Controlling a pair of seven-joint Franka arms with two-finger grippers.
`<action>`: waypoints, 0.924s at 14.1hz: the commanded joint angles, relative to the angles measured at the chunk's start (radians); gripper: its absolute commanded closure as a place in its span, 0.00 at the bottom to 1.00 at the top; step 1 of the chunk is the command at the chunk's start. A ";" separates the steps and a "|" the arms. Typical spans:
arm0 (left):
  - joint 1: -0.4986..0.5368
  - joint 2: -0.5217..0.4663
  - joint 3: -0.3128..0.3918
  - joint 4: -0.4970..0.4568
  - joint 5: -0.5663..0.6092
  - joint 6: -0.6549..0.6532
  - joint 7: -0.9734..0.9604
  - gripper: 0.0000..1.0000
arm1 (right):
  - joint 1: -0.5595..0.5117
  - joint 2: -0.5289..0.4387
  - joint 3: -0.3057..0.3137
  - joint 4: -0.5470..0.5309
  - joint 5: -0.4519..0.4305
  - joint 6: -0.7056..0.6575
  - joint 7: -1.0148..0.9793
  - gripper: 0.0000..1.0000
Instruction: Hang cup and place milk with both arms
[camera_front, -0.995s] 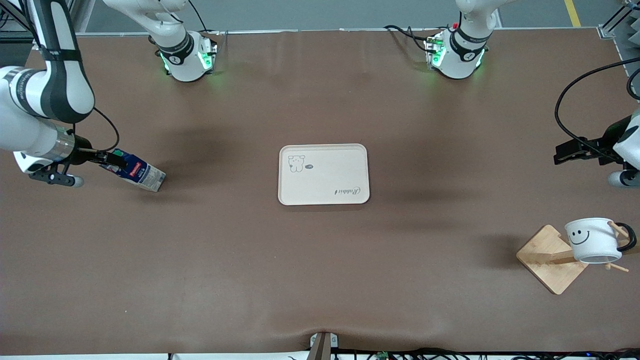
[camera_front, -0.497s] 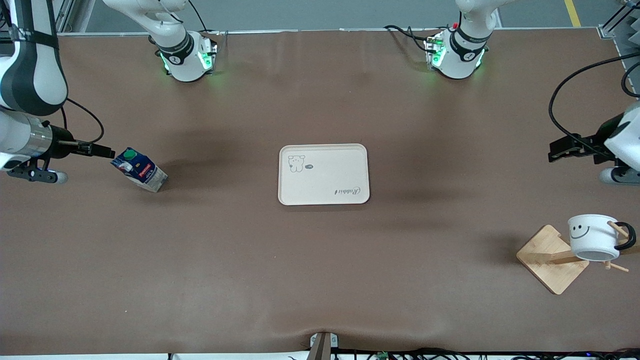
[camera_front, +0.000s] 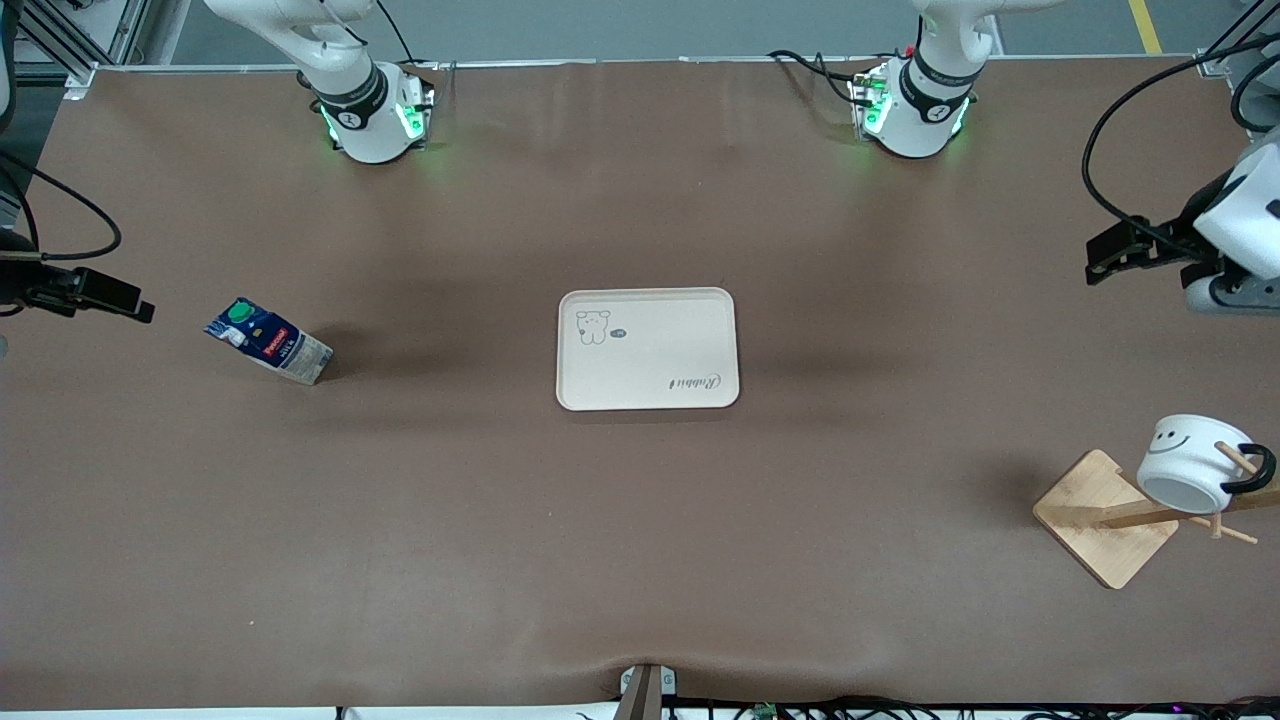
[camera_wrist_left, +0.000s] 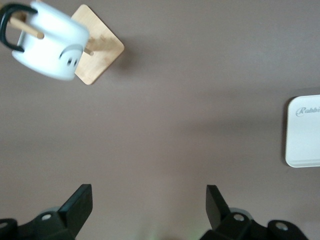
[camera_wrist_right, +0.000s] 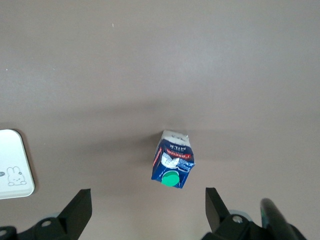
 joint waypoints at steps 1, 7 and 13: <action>-0.047 -0.082 0.056 -0.092 -0.025 0.005 -0.005 0.00 | 0.019 0.030 -0.006 0.064 -0.046 -0.031 0.003 0.00; -0.048 -0.060 0.050 -0.122 -0.050 0.035 -0.010 0.00 | -0.014 -0.001 -0.013 0.137 -0.010 -0.112 -0.009 0.00; -0.058 -0.041 0.042 -0.062 -0.028 0.029 -0.008 0.00 | -0.005 -0.232 -0.004 -0.091 -0.009 -0.047 -0.010 0.00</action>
